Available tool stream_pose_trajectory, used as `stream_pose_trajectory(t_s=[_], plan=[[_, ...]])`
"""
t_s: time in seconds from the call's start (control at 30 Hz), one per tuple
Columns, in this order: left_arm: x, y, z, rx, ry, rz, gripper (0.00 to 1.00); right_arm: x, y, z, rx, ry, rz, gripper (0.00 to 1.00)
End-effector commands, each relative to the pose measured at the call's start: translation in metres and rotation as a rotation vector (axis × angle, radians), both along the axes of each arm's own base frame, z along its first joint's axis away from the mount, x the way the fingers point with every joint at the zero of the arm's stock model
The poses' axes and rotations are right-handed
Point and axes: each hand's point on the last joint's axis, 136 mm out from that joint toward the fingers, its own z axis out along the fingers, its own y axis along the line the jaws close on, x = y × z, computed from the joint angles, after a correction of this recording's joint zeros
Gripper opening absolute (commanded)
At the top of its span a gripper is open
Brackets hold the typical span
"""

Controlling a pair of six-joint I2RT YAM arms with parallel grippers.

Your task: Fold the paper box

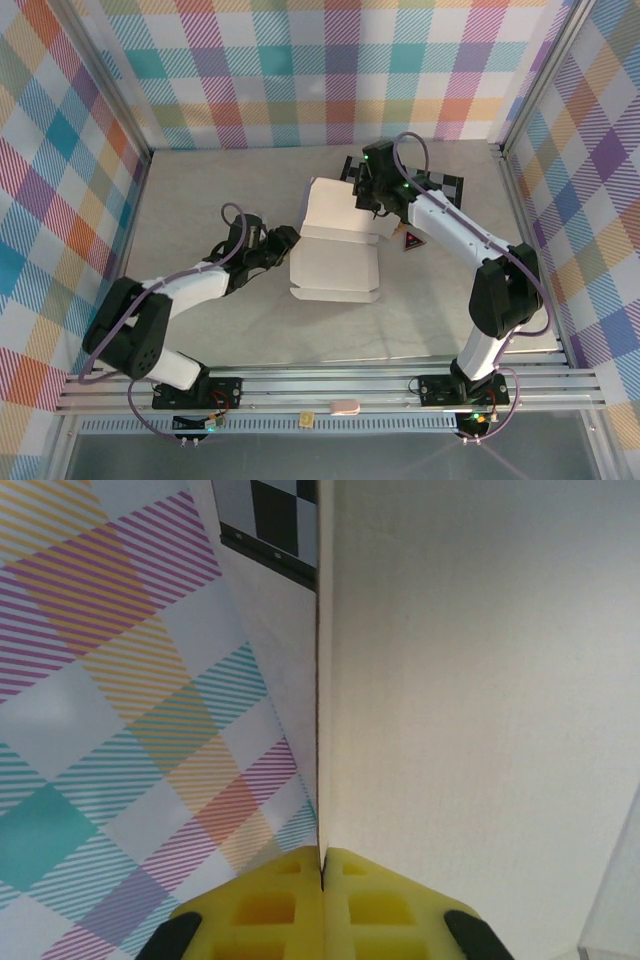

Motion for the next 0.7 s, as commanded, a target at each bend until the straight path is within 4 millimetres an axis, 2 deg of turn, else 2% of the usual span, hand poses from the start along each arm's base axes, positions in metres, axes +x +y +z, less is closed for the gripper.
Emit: stream_pose_trajectory(t_s=[0.0, 0.17, 0.3, 0.4, 0.53, 0.67], plan=[[-0.025, 0.018, -0.002, 0.135, 0.036, -0.053, 0.47, -0.008, 0.006, -0.007, -0.042, -0.032, 0.051, 0.0], [-0.052, 0.034, 0.015, 0.199, 0.008, -0.117, 0.47, -0.006, 0.011, -0.008, -0.09, -0.136, 0.107, 0.0], [-0.056, 0.049, 0.027, 0.228, -0.018, -0.126, 0.44, -0.003, 0.021, 0.0, -0.126, -0.264, 0.166, 0.0], [-0.047, 0.059, 0.03, 0.244, -0.029, -0.123, 0.38, -0.005, 0.033, -0.001, -0.115, -0.328, 0.221, 0.0], [-0.027, 0.07, 0.024, 0.303, -0.028, -0.122, 0.3, -0.016, 0.047, -0.009, -0.108, -0.347, 0.264, 0.0], [-0.01, 0.069, 0.016, 0.337, -0.061, -0.159, 0.27, -0.022, 0.06, -0.012, -0.096, -0.373, 0.301, 0.0]])
